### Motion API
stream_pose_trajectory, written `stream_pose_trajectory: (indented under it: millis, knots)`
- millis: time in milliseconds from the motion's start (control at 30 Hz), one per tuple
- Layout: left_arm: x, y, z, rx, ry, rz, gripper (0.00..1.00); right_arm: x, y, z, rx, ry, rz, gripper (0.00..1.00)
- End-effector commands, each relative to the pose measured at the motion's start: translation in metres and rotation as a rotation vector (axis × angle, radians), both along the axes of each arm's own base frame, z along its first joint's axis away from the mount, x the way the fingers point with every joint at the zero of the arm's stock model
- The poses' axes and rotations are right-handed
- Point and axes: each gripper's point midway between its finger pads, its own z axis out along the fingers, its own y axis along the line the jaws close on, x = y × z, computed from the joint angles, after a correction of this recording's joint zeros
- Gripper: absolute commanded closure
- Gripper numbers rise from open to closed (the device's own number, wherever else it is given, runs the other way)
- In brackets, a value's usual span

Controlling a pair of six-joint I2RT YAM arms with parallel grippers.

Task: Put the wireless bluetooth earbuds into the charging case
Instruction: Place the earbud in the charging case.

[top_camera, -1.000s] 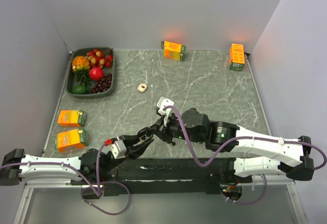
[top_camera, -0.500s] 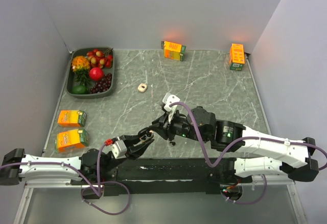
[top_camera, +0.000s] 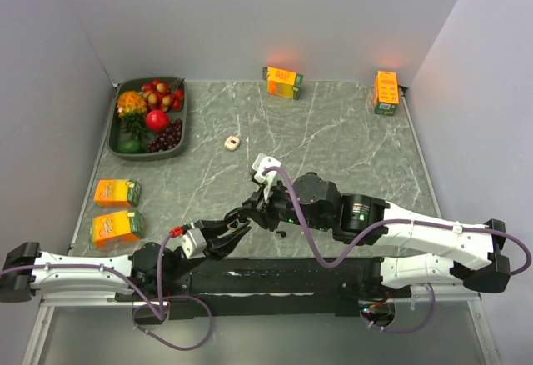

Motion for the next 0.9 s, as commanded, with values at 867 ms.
stream_pose_trajectory:
  millis: [867]
  knots:
    - [-0.002, 0.004, 0.030, -0.085, -0.007, -0.007, 0.99, -0.018, -0.007, 0.024, 0.078, -0.006, 0.090, 0.62]
